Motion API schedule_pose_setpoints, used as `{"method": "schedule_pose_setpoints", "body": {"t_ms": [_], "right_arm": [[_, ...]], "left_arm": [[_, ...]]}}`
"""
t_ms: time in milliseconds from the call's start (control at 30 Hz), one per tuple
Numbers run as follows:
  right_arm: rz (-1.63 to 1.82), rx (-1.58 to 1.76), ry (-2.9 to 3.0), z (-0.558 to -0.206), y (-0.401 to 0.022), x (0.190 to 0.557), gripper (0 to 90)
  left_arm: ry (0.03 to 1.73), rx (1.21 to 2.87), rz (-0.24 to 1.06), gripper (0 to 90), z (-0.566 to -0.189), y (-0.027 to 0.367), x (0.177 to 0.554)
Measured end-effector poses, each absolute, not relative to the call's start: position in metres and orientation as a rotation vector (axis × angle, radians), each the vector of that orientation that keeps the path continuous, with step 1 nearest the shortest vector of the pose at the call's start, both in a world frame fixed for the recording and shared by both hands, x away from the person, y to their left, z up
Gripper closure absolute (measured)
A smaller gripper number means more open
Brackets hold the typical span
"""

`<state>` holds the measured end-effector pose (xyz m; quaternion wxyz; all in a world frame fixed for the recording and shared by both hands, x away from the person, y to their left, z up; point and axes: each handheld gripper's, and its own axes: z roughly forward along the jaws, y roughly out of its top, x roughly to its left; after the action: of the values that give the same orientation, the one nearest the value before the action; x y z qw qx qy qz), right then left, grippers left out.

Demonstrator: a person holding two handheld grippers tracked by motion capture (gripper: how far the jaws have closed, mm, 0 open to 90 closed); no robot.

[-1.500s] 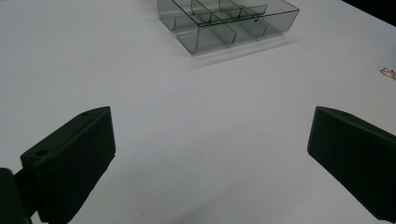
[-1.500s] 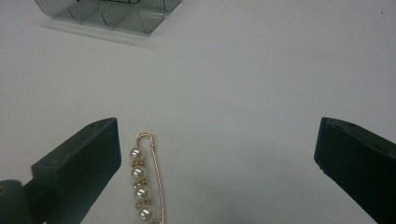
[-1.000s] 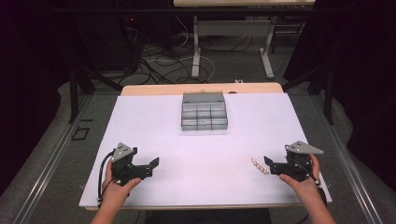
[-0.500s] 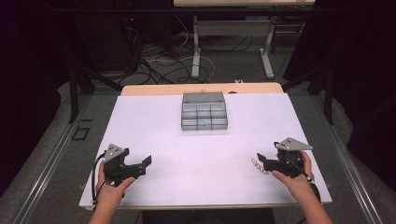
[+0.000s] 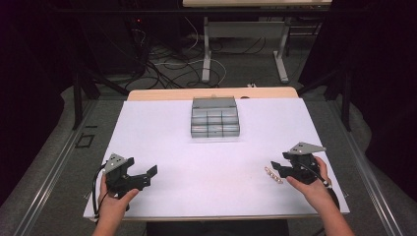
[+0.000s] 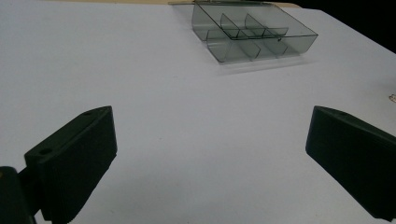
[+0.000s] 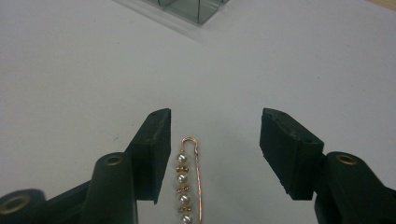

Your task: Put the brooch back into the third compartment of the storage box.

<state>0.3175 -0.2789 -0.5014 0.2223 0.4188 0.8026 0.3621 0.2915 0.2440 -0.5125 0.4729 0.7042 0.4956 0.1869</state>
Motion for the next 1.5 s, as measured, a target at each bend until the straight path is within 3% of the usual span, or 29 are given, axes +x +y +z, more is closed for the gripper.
{"method": "schedule_pose_setpoints", "body": {"t_ms": [467, 667, 1033, 1500], "right_arm": [[0.924, 1.204, 2.366, -0.509, -0.272, 0.325, 50.2], [0.89, 1.202, 2.439, -0.513, -0.274, 0.327, 61.5], [0.877, 1.346, 2.475, -0.525, -0.278, 0.328, 68.9], [0.84, 1.388, 2.488, -0.529, -0.277, 0.328, 74.0]], "left_arm": [[1.235, 1.737, 0.467, 2.9, -0.516, 0.252, 0.286], [1.22, 1.766, 0.465, 3.1, -0.518, 0.245, 0.286], [1.209, 1.788, 0.459, 3.8, -0.52, 0.241, 0.29], [1.198, 1.796, 0.454, 4.0, -0.521, 0.24, 0.29]]}}
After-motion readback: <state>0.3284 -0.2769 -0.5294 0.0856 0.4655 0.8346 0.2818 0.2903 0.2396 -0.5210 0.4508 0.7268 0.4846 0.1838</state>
